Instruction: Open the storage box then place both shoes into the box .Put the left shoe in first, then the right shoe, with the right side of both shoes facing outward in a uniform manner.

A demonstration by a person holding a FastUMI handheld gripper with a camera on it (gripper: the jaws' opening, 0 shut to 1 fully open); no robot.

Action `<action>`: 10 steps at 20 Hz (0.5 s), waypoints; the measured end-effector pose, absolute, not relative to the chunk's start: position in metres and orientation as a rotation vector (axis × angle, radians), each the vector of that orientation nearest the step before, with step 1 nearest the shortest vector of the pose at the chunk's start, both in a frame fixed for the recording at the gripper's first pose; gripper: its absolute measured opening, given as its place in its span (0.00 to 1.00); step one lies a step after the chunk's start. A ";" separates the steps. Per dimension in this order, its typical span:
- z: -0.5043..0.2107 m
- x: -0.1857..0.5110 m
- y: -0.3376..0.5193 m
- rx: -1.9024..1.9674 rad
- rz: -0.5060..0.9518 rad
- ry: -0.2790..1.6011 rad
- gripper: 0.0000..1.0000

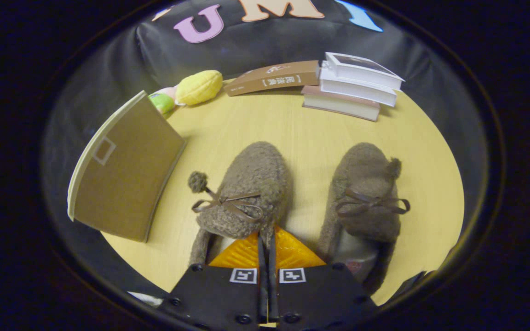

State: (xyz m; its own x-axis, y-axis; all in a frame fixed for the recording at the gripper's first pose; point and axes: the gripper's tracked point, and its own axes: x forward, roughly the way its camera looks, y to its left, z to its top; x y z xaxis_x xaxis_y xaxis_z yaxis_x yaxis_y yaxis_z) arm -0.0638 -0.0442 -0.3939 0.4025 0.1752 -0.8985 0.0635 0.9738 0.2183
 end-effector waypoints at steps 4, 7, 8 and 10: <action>-0.379 -0.064 -0.041 0.376 0.021 1.183 0.04; -0.363 -0.061 -0.038 0.442 -0.004 1.177 0.04; -0.357 -0.058 -0.034 0.473 -0.009 1.173 0.04; -0.340 -0.054 -0.027 0.523 -0.023 1.158 0.04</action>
State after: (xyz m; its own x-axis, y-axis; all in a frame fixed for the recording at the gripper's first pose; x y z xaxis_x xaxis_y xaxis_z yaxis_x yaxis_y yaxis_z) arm -0.0543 -0.0268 -0.3398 0.4150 0.2473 -0.8756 0.2815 0.8802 0.3820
